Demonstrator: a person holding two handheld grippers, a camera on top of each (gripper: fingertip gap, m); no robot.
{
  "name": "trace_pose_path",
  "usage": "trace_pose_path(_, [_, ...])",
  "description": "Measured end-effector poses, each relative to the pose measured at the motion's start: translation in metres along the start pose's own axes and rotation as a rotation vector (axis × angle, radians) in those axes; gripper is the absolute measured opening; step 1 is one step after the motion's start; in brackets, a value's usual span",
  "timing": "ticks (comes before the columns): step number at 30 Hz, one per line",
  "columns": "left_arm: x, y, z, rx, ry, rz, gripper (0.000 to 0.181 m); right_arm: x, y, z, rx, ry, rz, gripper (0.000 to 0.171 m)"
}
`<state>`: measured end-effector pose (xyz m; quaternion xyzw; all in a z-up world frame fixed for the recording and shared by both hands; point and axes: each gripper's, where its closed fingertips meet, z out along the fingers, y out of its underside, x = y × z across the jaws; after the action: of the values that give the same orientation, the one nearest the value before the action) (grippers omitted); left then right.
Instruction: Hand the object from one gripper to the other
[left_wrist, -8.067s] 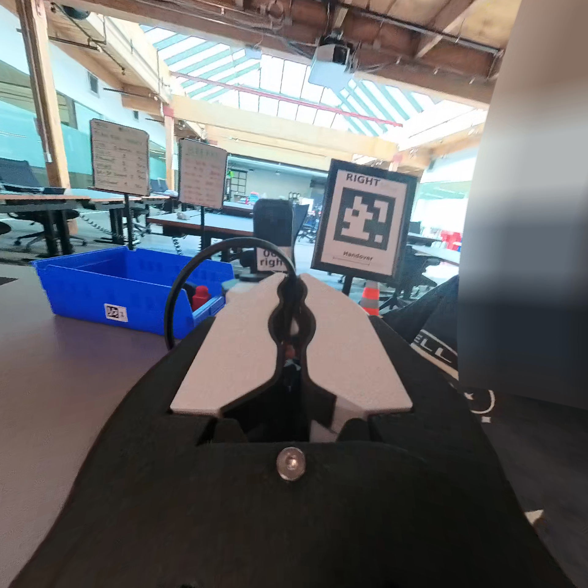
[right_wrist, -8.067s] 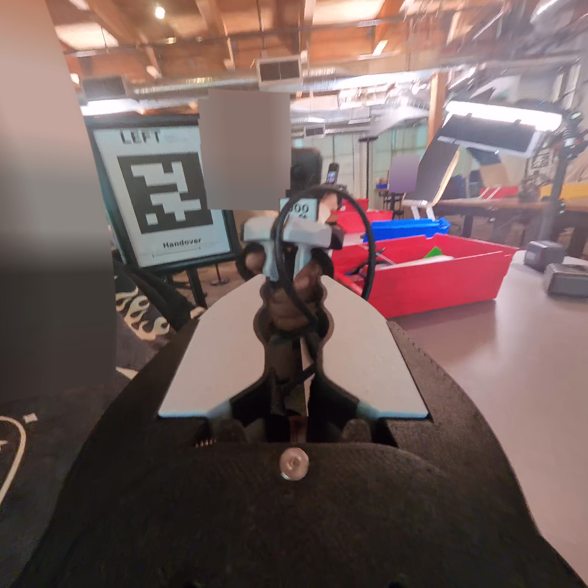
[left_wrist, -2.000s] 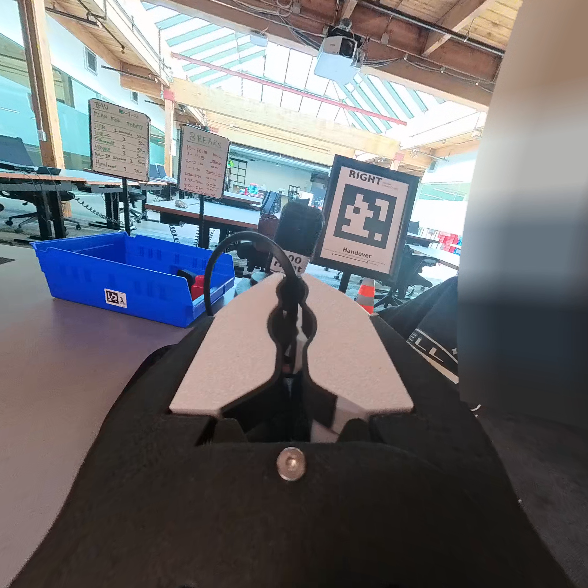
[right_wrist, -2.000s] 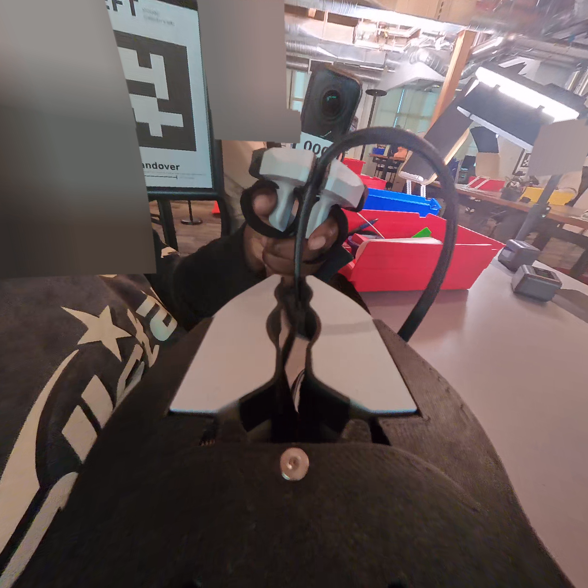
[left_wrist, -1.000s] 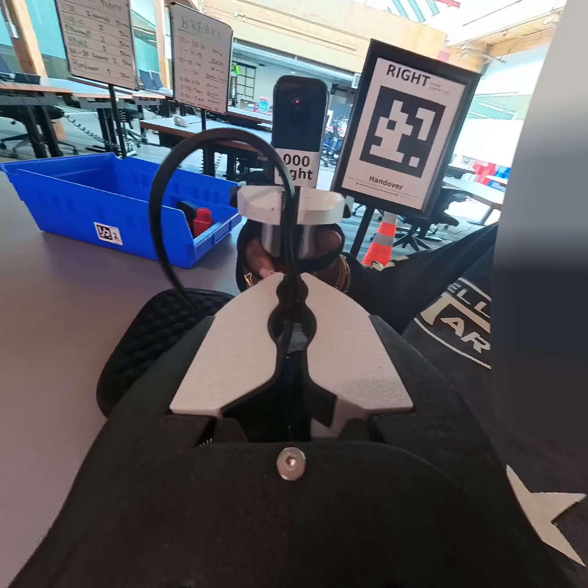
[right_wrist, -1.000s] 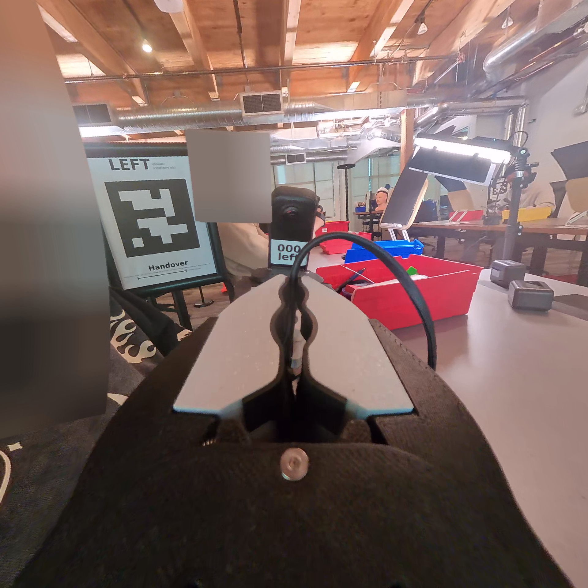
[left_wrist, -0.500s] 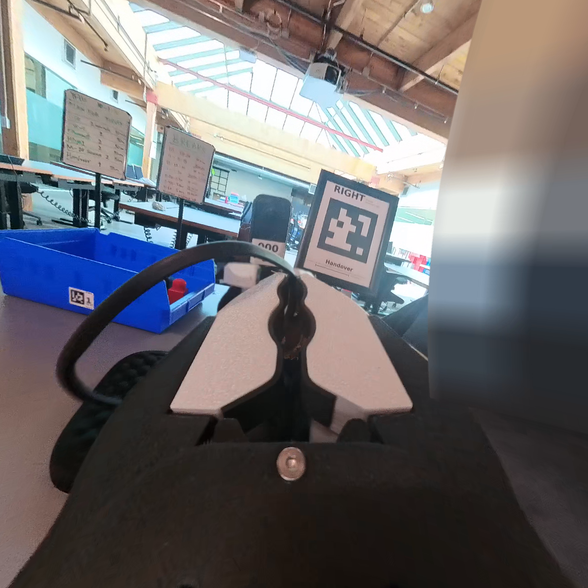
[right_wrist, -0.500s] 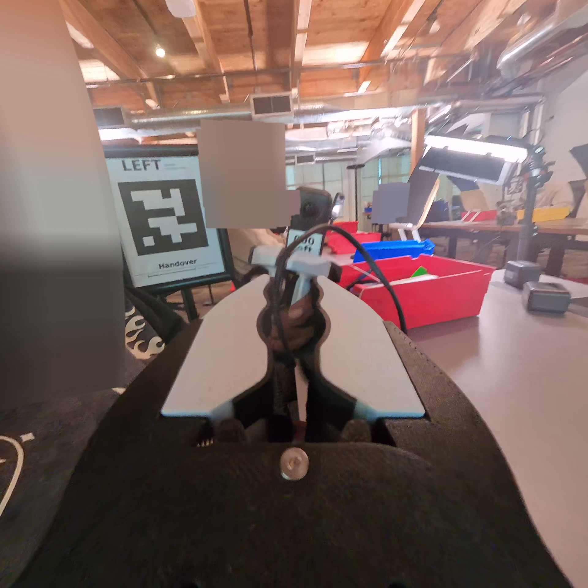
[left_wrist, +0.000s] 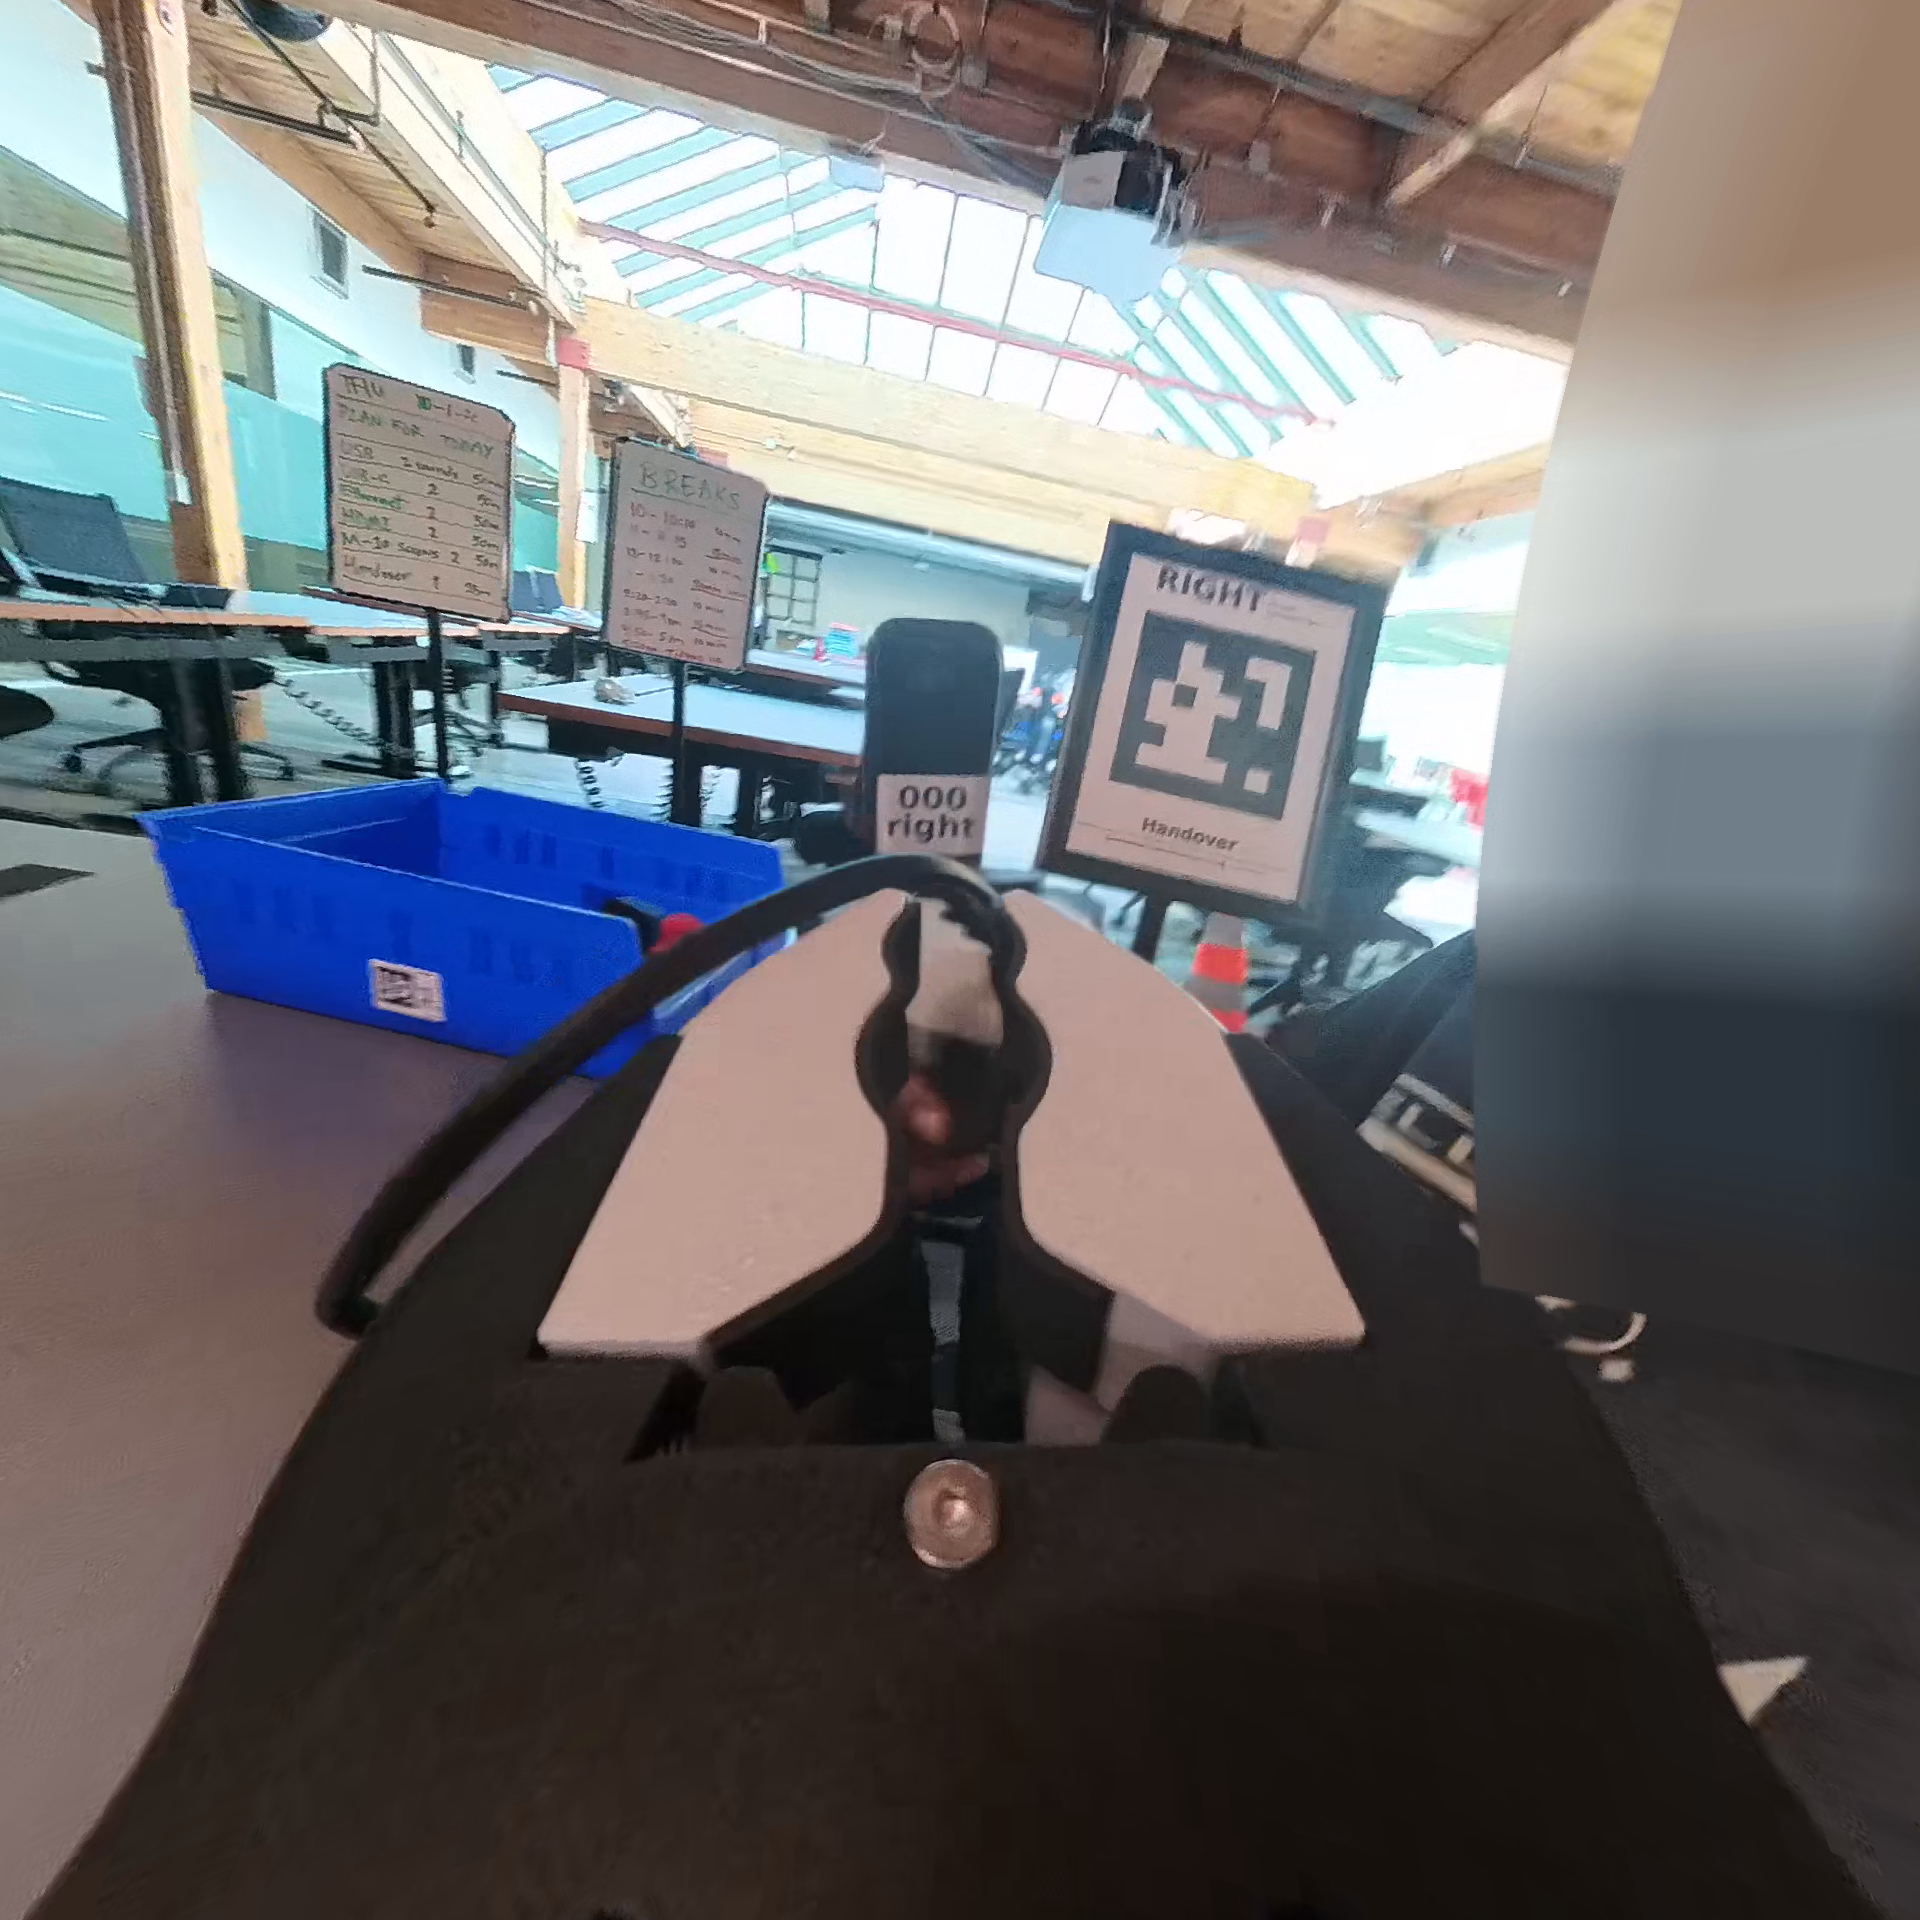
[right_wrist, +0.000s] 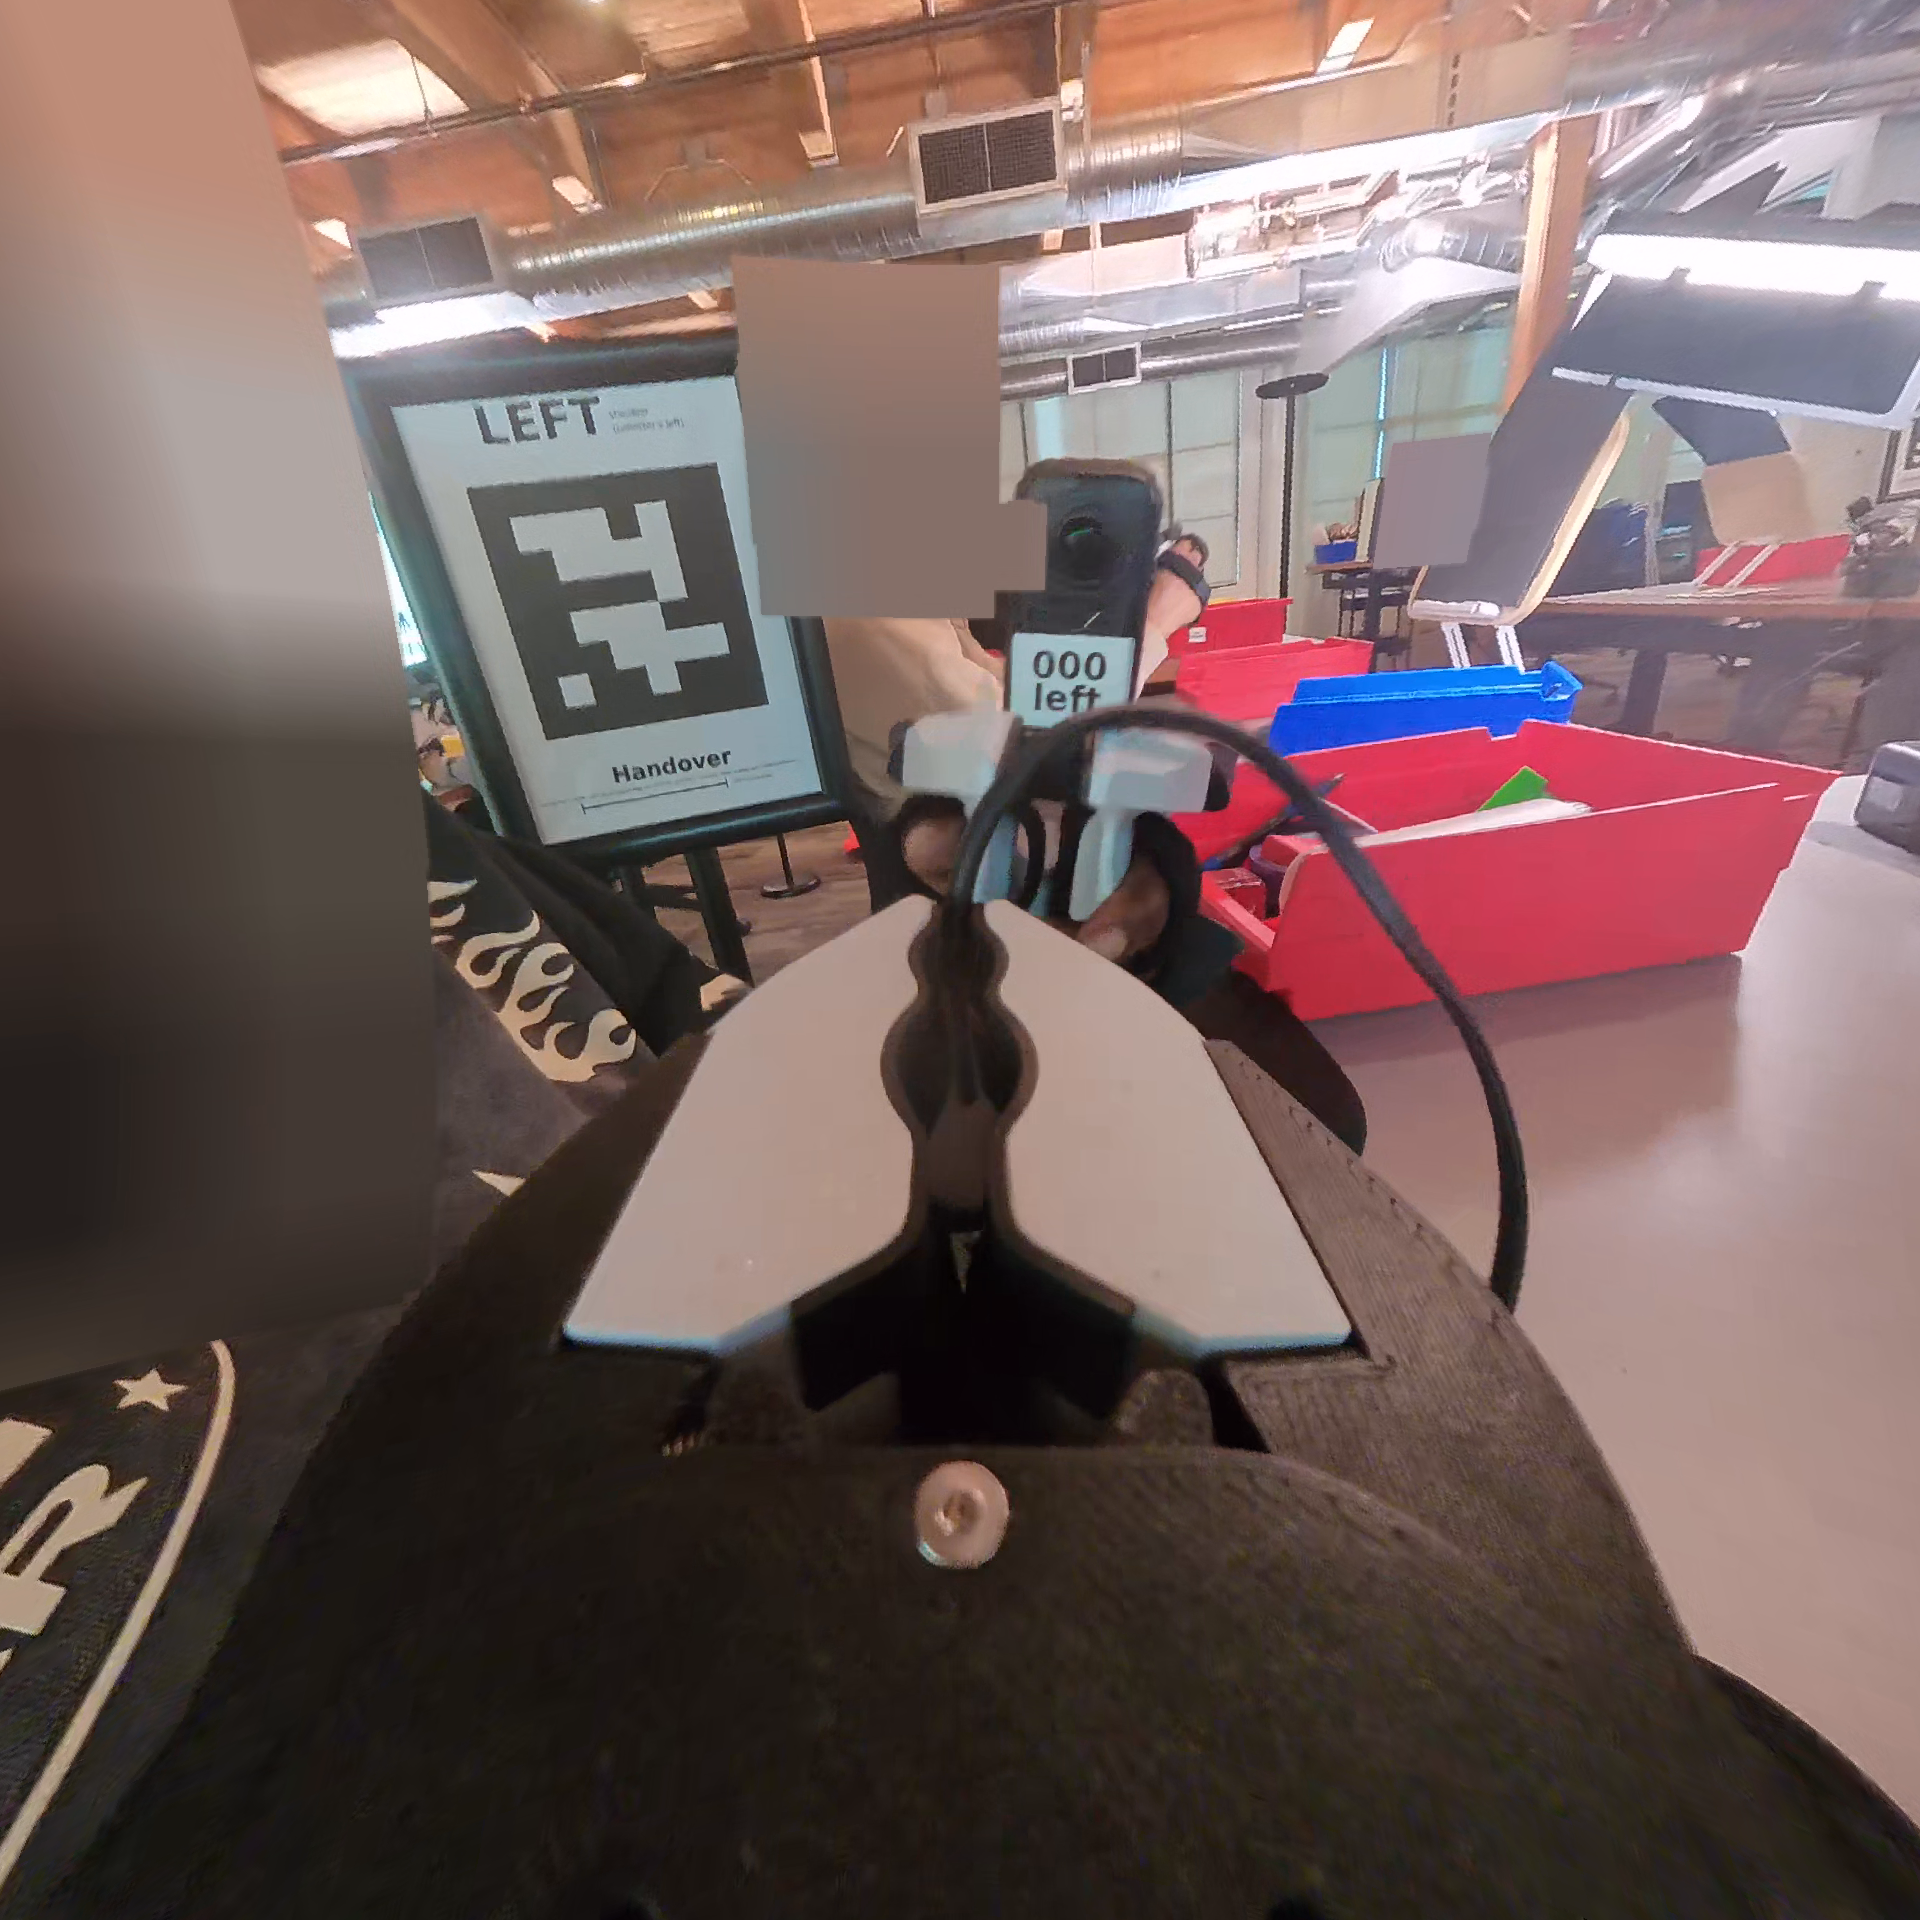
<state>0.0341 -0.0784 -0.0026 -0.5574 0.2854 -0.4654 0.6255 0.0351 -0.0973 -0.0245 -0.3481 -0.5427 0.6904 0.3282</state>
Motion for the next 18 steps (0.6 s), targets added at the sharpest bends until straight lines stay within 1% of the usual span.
trace_pose_path(1, [-0.002, 0.003, -0.002, -0.034, -0.024, 0.068, 0.014, 0.000, -0.004, -0.001, 0.017, 0.002, 0.015, 0.005])
trace_pose_path(4, [-0.009, 0.004, -0.006, -0.092, -0.158, 0.371, 0.015, 0.000, -0.012, -0.005, 0.046, -0.007, 0.088, 0.004])
trace_pose_path(8, [-0.007, -0.010, -0.011, -0.089, -0.344, 0.850, 0.016, 0.003, -0.011, -0.006, 0.044, -0.016, 0.170, 0.004])
trace_pose_path(10, [-0.010, -0.005, -0.008, -0.165, -0.407, 0.992, 0.020, 0.003, -0.011, -0.005, 0.045, -0.025, 0.194, 0.004])
trace_pose_path(12, [-0.014, 0.005, -0.005, -0.244, -0.428, 1.044, 0.025, 0.001, -0.009, -0.004, 0.040, -0.037, 0.209, 0.004])
trace_pose_path(13, [-0.016, 0.006, -0.003, -0.252, -0.443, 1.054, 0.025, 0.000, -0.008, -0.003, 0.032, -0.043, 0.212, 0.004])
trace_pose_path(15, [-0.020, 0.005, -0.001, -0.234, -0.480, 1.055, 0.019, -0.004, -0.006, -0.001, 0.014, -0.055, 0.212, 0.004])
trace_pose_path(18, [-0.022, 0.009, -0.001, -0.252, -0.474, 1.002, 0.011, -0.006, -0.007, 0.000, 0.023, -0.058, 0.187, 0.006])
